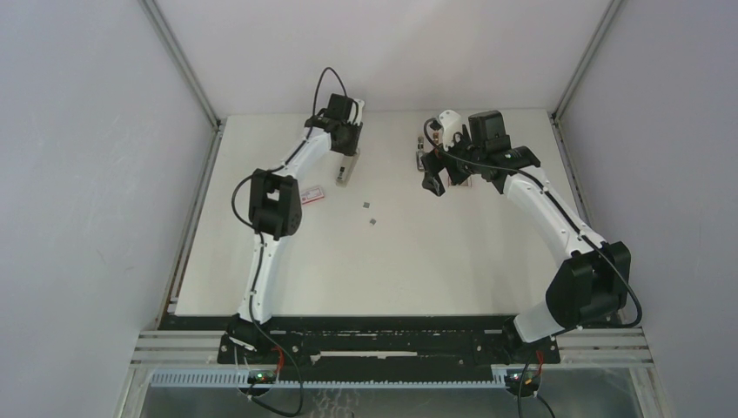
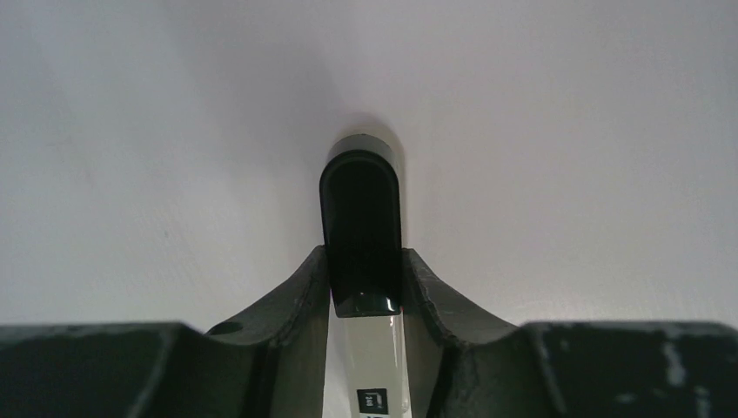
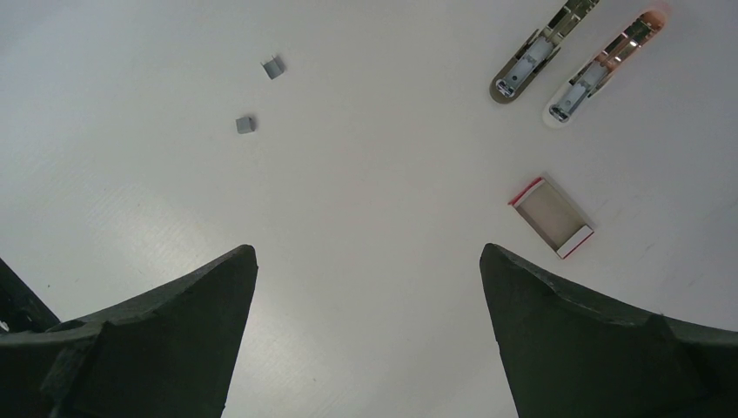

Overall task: Unload the staples from the stapler
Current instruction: Move the stapler to the center of the board, then pick up the stapler from the center of the board, then unload the staple at the center of the board.

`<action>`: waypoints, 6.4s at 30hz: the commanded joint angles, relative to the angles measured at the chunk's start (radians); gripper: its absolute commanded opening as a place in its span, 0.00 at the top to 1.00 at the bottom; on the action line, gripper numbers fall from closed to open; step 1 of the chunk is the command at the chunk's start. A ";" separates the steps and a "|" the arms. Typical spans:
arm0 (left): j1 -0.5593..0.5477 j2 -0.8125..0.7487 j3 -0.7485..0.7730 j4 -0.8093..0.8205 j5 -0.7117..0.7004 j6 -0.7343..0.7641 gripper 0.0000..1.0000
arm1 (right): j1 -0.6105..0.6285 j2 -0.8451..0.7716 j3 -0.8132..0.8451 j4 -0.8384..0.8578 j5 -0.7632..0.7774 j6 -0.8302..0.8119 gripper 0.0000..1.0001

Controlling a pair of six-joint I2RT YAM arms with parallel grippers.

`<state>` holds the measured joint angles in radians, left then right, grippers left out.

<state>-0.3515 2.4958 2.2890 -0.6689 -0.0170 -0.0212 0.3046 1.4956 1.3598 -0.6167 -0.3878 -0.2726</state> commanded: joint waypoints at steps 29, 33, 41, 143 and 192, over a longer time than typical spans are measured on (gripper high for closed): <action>-0.126 -0.345 -0.489 0.027 0.334 0.377 0.77 | 0.002 -0.073 -0.011 0.047 -0.056 0.013 0.00; -0.166 -0.369 -0.534 0.015 0.345 0.438 0.77 | 0.001 -0.080 -0.014 0.049 -0.060 0.013 0.00; -0.168 -0.394 -0.558 -0.054 0.415 0.541 0.78 | -0.001 -0.083 -0.015 0.051 -0.066 0.013 0.00; -0.254 -0.850 -0.840 0.193 0.479 0.347 1.00 | -0.088 0.503 -0.070 0.491 -0.800 0.846 0.63; -0.348 -0.749 -0.758 0.120 0.363 0.385 0.36 | -0.033 0.533 -0.078 0.540 -0.858 0.925 1.00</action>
<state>-0.6697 1.7325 1.4555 -0.5465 0.3779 0.3515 0.2687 2.0384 1.2705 -0.1074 -1.1942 0.6430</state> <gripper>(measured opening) 0.633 0.091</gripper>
